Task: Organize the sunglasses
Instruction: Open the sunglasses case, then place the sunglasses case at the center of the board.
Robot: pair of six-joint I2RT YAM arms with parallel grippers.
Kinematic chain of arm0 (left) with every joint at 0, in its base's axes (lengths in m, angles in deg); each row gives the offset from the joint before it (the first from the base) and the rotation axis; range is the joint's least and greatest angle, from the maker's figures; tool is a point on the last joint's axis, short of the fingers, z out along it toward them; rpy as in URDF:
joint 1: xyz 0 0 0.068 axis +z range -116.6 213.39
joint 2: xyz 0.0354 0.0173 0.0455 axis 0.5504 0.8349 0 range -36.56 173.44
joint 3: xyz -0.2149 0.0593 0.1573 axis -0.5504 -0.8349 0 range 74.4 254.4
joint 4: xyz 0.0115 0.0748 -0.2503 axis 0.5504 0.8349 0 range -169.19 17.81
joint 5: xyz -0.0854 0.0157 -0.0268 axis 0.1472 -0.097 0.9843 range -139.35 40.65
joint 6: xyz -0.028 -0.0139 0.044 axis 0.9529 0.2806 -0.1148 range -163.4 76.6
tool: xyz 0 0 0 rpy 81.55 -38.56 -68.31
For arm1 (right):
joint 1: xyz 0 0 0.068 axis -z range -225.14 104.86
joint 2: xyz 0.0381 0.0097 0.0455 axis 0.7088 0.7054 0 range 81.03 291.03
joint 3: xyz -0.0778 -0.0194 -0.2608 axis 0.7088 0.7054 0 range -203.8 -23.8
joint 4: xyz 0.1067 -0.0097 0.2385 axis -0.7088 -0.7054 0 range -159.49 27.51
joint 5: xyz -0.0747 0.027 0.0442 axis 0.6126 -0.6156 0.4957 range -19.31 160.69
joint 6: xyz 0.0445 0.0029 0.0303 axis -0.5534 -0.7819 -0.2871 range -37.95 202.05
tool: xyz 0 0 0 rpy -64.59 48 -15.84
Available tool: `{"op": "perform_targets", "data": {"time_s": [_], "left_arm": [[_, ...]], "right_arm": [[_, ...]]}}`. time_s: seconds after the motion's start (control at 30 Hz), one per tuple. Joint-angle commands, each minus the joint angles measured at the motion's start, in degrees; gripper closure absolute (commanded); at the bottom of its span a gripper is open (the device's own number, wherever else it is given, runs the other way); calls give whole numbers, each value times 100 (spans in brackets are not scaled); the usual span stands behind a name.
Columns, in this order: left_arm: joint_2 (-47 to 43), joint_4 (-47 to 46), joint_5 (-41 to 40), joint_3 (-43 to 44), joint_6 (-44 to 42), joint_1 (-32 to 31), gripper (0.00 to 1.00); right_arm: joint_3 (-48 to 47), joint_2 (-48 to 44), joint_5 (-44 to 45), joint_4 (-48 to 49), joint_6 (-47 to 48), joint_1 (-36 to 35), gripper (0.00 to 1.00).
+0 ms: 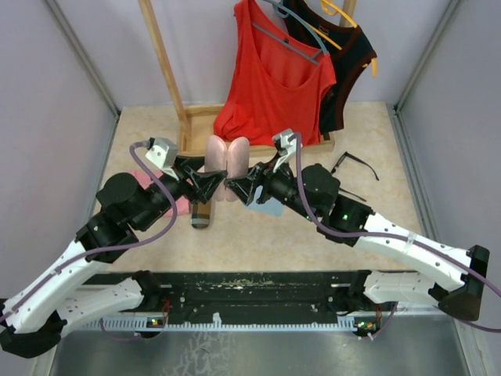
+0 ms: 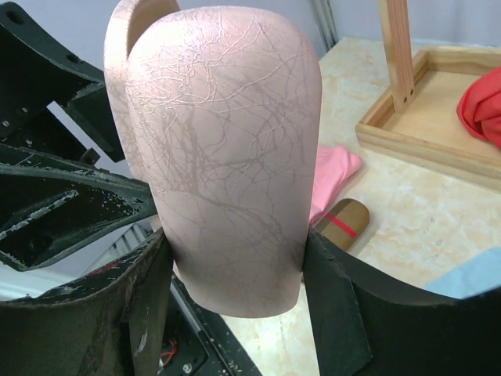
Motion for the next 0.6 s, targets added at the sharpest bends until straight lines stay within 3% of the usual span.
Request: {"op": "perform_targets", "data": {"time_s": [0.0,0.1,0.33,0.47,0.57], "left_arm": [[-184,-105,459,272,274,-143,61],[-276,-97,444,253,370,-145,39],[-259,284,828,353,683,-144,15],[-310,434,963,223,845,-143,10],[-358,684,582,132,1021,-145,10]], "right_arm": [[-130,146,979,-94,206,64,100],[109,-19,967,129,592,60,100],[1557,-866,1408,1233,2186,68,100],[1927,-1250,1561,1115,2617,162,100],[2030,-1288,1537,917,3261,165,100]]}}
